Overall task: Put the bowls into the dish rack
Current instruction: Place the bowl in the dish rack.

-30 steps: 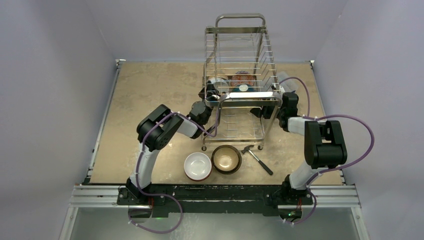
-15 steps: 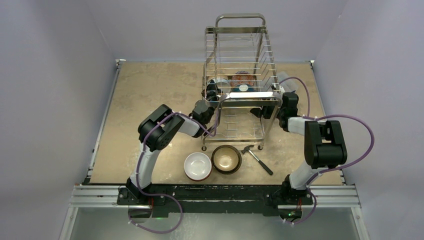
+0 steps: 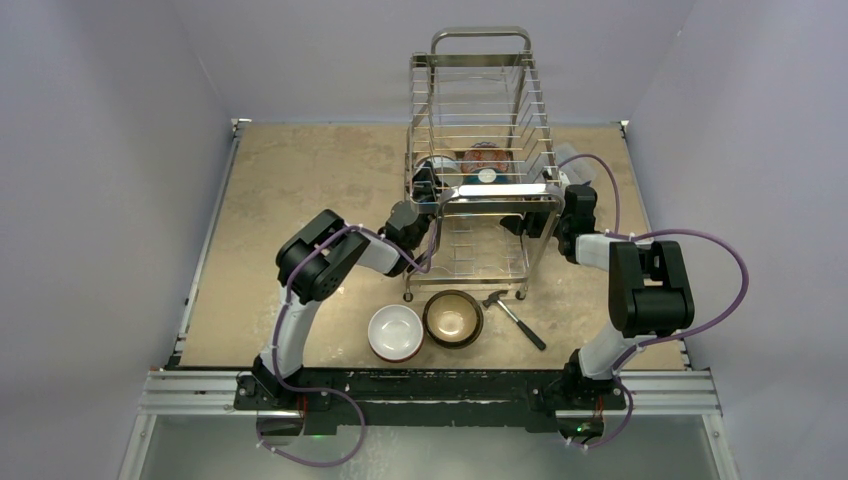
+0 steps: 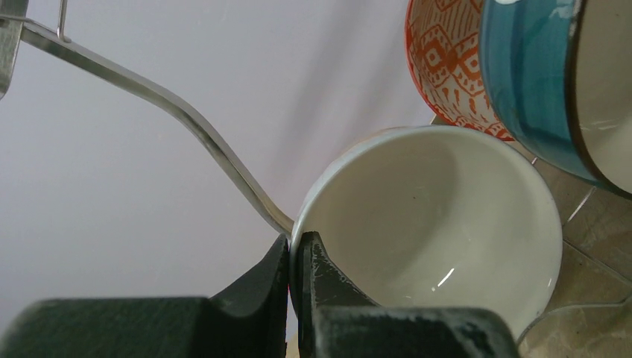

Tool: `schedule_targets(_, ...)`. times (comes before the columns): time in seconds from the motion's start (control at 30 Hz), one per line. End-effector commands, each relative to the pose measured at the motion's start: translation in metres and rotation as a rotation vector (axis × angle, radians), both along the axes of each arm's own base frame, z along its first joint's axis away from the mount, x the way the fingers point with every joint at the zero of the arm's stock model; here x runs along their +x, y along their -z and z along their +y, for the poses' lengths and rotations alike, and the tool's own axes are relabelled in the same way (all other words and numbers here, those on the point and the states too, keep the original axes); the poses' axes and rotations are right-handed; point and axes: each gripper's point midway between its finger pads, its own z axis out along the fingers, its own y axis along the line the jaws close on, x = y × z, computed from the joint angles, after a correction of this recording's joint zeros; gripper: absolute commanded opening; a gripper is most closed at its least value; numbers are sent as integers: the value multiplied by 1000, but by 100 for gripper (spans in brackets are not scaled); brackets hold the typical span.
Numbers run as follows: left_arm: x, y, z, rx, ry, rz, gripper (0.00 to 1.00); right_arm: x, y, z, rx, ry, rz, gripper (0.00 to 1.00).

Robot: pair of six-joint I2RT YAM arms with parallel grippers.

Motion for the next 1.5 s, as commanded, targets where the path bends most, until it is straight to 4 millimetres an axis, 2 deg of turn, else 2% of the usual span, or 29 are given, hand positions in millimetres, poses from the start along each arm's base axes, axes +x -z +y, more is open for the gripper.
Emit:
schedule_targets(0.0,-18,40,-8,189,24,88,0,6,-34,24,57,-113,-102,55)
schedule_targets(0.27,-36,37,-10,210,19,75,1,6,-34,24,59,-115,-103,55)
schedule_targets(0.33,-37,35,-8,208,5,73,9,5,-35,24,60,-115,-104,55)
schedule_targets(0.37,-37,32,-8,200,-2,70,16,5,-36,24,58,-114,-104,55)
schedule_targets(0.4,-38,30,-6,184,-11,67,29,5,-36,23,56,-112,-105,55)
schedule_targets(0.47,-40,19,-4,125,-19,53,45,4,-37,23,56,-113,-107,56)
schedule_targets(0.5,-41,14,-3,100,-17,49,60,4,-37,23,55,-113,-110,56)
schedule_targets(0.57,-44,8,1,51,-14,49,81,3,-37,23,56,-113,-109,56)
schedule_targets(0.6,-46,4,2,31,-13,46,86,3,-37,23,56,-112,-108,56)
schedule_targets(0.8,-53,-15,15,-51,-35,32,93,2,-39,23,57,-113,-111,56)
schedule_targets(1.37,-79,-19,70,-215,-129,68,97,-1,-42,23,60,-109,-119,57)
schedule_targets(1.47,-84,-23,86,-290,-172,77,98,-1,-43,23,58,-109,-121,57)
